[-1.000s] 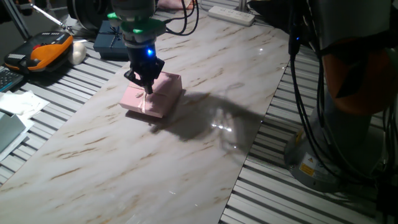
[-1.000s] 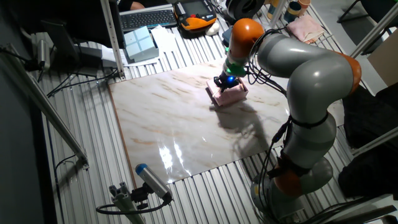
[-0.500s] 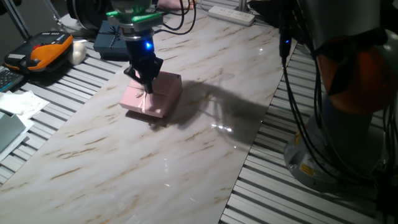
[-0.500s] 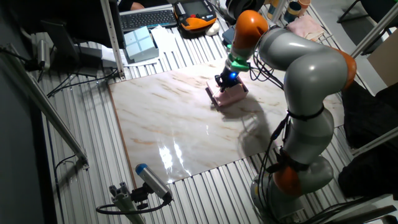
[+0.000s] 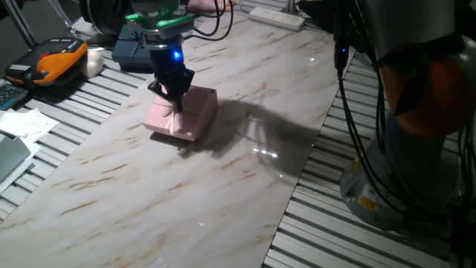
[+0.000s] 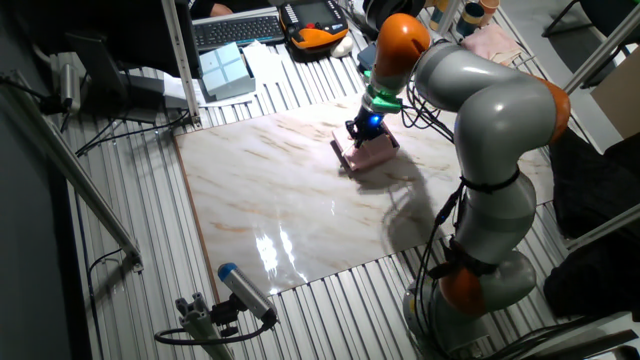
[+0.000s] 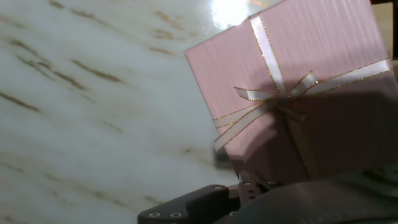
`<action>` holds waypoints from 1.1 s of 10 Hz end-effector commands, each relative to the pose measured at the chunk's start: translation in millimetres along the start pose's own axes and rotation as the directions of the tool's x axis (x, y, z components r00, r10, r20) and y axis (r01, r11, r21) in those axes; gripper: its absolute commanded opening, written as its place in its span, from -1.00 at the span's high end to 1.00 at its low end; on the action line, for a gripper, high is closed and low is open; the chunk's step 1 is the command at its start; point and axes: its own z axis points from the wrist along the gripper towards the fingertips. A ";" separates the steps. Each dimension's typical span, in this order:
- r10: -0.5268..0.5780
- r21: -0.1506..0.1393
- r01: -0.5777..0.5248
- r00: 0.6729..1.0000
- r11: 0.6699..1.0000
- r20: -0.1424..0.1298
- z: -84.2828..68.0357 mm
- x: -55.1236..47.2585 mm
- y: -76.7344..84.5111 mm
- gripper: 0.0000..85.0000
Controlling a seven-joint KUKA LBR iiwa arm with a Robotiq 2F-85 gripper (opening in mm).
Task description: Slide the outer casing onto the gift box
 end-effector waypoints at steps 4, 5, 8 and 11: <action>0.002 0.058 -0.007 0.995 0.998 0.098 38.7 -8.8 19.3 1.00; -0.013 0.127 -0.003 0.992 0.992 0.127 43.8 -10.5 21.3 1.00; -0.013 0.180 -0.016 0.987 0.984 0.159 51.7 -10.1 24.6 1.00; 0.002 0.212 -0.044 0.980 0.976 0.197 64.4 -11.9 27.8 1.00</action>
